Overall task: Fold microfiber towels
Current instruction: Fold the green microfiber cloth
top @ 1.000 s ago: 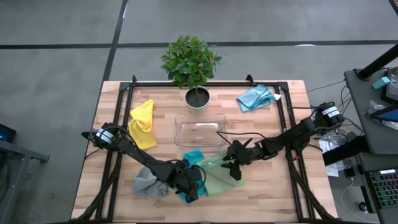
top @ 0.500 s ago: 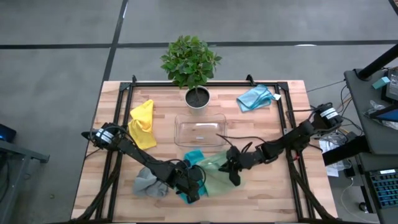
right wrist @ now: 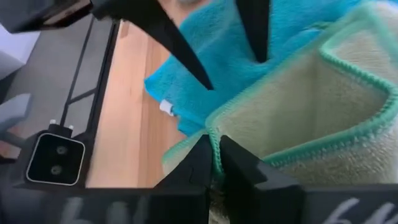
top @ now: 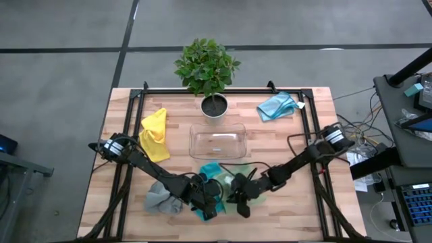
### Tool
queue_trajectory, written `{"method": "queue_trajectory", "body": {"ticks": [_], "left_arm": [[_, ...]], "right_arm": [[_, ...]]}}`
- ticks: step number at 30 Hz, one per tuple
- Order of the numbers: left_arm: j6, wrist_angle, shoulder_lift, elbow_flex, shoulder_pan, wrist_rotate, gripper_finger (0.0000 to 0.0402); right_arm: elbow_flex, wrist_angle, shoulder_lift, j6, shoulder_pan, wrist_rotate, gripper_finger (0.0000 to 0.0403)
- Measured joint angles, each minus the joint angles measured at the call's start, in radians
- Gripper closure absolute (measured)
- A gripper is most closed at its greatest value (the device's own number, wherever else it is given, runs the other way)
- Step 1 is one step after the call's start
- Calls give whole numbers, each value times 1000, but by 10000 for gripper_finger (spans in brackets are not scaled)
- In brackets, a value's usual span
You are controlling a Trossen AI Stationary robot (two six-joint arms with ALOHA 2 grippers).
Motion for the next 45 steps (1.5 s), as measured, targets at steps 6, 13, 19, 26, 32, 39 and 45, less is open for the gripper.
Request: {"method": "queue_trajectory", "body": {"ticks": [6,13,19,26,32,39,45], "left_arm": [[0,0,0,0,0,0,236],[1,-10,0,0,0,2,236],[13,-19,-2,10,-1,33,236],[97,-17,-16,47,-2,56,236],[164,-18,-49,57,-2,52,236],[240,-17,-75,53,4,-38,236],[293,-23,-74,46,37,-111,236]], "right_arm": [[56,-41,28,-3,13,-11,328],[113,-123,26,-26,37,-84,262],[171,-290,2,-59,64,-83,243],[194,-388,-50,-99,100,-77,246],[165,-446,-132,-134,134,-41,259],[72,-454,-253,-153,175,43,263],[-24,-441,-334,-150,185,169,263]]}}
